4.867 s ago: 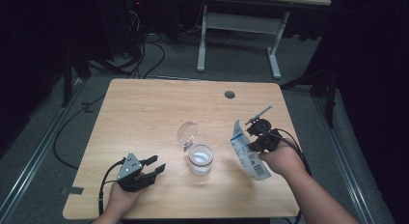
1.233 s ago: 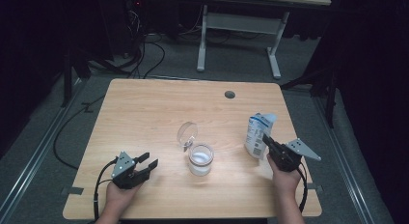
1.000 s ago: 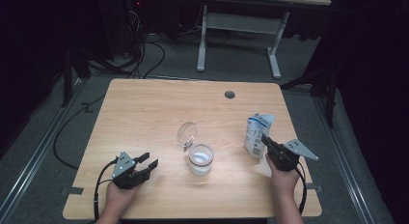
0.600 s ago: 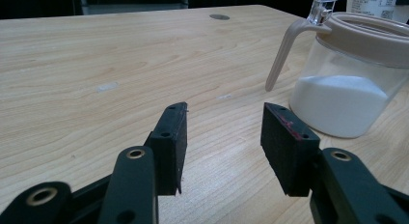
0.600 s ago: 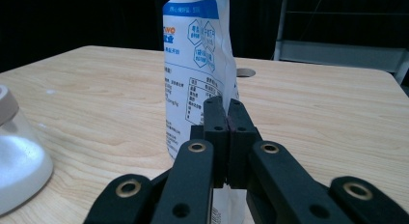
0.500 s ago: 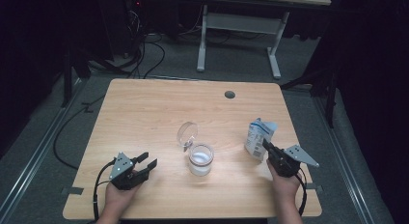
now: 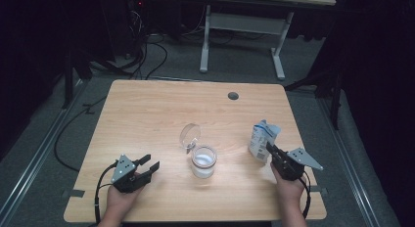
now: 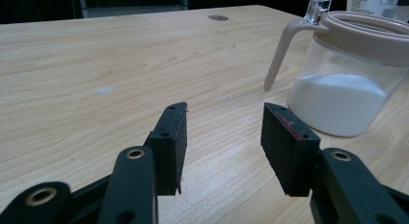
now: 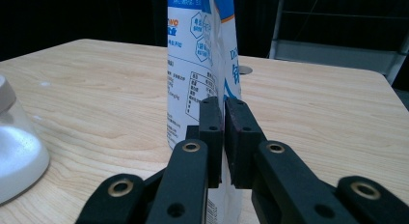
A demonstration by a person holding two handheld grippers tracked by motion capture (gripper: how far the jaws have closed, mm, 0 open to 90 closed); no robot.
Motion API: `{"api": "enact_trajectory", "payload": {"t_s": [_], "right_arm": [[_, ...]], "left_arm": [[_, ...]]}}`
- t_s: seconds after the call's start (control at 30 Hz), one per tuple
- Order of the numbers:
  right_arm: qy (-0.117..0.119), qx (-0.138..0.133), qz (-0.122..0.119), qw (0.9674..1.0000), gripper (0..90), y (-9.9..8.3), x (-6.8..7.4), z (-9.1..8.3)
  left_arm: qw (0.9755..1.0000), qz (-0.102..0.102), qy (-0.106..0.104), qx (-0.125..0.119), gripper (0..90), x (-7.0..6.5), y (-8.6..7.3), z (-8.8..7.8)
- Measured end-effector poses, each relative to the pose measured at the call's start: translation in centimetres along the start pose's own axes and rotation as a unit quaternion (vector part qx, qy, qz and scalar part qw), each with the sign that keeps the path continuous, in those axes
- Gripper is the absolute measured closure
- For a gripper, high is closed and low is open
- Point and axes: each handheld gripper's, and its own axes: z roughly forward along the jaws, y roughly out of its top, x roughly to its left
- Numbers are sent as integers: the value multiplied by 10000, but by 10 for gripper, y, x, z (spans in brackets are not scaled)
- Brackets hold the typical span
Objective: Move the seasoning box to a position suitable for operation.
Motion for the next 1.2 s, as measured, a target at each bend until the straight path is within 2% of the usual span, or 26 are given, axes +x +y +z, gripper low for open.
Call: {"api": "enact_trajectory", "payload": {"t_s": [0.37,1.03,1.07,1.2], "right_arm": [[11,44,58,10000,790,0,2,3],[32,133,13,9999,784,2,7,11],[37,135,12,9999,786,2,7,11],[82,183,12,9998,889,1,8,12]], "left_arm": [[10000,3,2,-9,524,0,0,0],[10000,13,-4,0,523,0,0,0],[10000,17,-3,2,524,0,0,0],[10000,10,-1,-1,524,0,0,0]]}}
